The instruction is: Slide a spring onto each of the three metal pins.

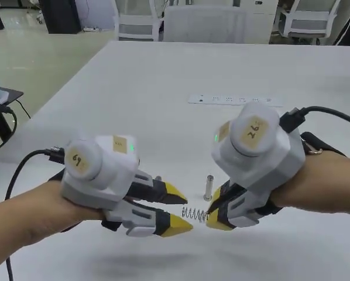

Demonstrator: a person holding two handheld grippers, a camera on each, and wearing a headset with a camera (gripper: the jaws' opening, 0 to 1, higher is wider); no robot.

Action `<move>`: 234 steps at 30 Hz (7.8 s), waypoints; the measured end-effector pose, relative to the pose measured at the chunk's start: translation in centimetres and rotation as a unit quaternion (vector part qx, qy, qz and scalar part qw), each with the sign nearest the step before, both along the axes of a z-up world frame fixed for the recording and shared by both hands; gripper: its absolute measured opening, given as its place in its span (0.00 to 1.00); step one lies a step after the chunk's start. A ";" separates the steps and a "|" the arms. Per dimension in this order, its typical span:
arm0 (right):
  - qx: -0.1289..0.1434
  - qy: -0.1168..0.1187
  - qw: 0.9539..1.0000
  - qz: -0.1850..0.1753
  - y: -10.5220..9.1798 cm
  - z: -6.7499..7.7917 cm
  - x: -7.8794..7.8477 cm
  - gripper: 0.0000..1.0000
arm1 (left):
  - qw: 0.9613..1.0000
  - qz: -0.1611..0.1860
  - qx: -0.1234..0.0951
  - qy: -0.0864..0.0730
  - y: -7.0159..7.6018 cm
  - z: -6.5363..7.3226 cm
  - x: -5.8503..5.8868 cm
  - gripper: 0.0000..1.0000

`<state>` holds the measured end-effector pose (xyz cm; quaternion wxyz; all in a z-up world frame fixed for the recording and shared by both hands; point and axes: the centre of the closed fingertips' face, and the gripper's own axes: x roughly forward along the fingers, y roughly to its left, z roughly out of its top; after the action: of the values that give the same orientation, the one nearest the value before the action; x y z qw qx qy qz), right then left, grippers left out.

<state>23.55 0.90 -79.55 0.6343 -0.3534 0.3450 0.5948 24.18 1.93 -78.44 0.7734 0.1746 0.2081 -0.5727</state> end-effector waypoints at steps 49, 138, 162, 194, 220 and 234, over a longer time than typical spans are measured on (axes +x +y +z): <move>0.024 0.007 1.000 0.011 0.4 1.8 -1.0 0.08 | 0.999 -0.040 0.010 -0.029 -0.5 -0.5 -1.0 0.02; 0.051 0.012 0.999 0.009 1.9 3.9 -0.4 0.08 | 0.998 -0.008 -0.059 -0.007 -0.9 1.2 -0.2 0.07; 0.026 -0.005 0.999 -0.021 -1.5 4.4 1.9 0.08 | 0.999 0.019 -0.049 0.004 1.2 1.7 -0.1 0.25; -0.016 -0.020 0.999 -0.037 -4.6 4.7 4.6 0.09 | 0.996 0.084 -0.036 0.002 5.8 2.3 -1.2 0.42; -0.081 -0.029 0.995 -0.059 -8.6 4.4 8.2 0.09 | 0.991 0.131 -0.040 -0.006 6.9 2.1 -1.4 0.48; -0.136 -0.027 0.988 -0.064 -10.4 3.3 9.8 0.09 | 0.990 0.133 -0.036 -0.013 6.6 2.2 -1.4 0.52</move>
<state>33.38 -9.54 -76.28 0.6262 -0.4295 0.4269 0.4910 22.75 8.52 -76.28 0.8513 0.1247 0.1983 -0.4695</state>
